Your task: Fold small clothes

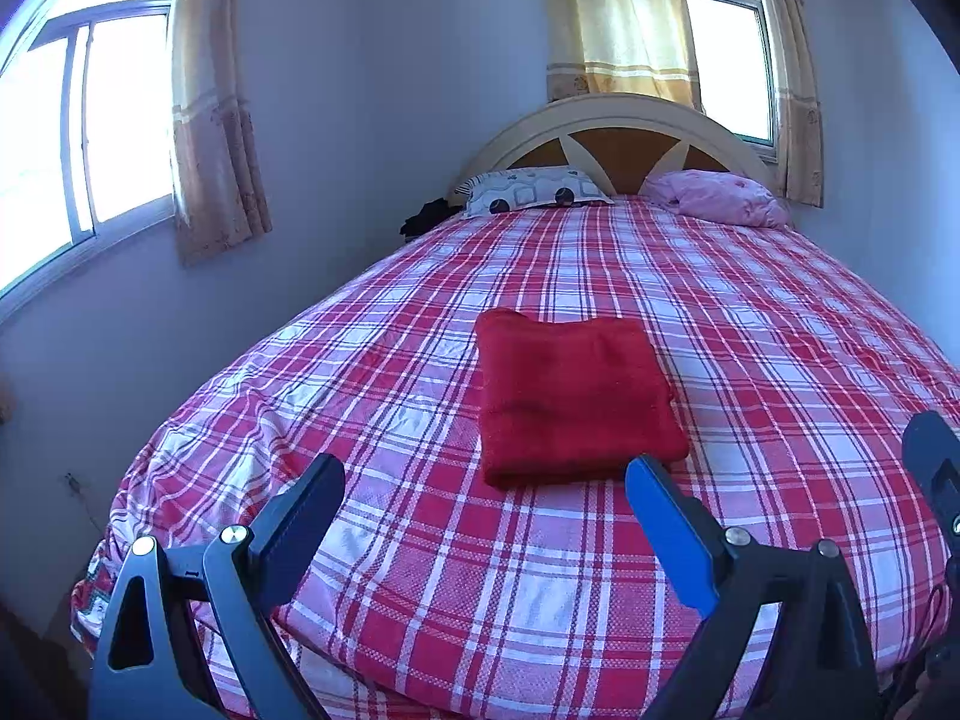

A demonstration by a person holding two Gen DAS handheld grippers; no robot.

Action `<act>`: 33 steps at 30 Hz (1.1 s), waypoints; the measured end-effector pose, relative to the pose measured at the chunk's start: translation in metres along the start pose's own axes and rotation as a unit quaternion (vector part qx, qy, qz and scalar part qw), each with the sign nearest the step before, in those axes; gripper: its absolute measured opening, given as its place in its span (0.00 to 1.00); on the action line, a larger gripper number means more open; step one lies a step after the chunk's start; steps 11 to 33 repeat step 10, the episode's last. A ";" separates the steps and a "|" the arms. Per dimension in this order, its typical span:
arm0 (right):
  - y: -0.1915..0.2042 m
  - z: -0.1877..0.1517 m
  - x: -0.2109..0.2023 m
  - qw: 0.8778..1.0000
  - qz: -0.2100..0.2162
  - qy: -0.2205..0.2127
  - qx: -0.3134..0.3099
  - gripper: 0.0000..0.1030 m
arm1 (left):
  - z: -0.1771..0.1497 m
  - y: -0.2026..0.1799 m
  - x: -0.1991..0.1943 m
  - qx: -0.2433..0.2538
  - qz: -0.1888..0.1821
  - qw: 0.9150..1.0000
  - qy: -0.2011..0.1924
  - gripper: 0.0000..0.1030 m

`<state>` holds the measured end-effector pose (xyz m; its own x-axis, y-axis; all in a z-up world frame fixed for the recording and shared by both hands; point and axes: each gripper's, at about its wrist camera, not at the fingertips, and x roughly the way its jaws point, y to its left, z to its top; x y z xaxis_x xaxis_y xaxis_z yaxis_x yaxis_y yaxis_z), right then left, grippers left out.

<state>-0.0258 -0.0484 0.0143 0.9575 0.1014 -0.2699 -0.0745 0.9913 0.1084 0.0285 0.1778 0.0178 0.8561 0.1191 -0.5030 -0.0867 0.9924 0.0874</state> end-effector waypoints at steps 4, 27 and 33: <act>-0.001 -0.002 0.001 1.000 0.001 0.004 0.000 1.00 | -0.002 0.001 -0.004 -0.007 -0.010 1.000 -0.020 0.93; -0.003 -0.003 0.001 1.000 0.001 0.005 0.000 1.00 | -0.001 0.003 -0.001 -0.006 0.001 1.000 -0.019 0.93; -0.003 -0.003 0.001 1.000 0.001 0.005 0.000 1.00 | -0.001 0.003 -0.001 -0.006 0.001 1.000 -0.019 0.93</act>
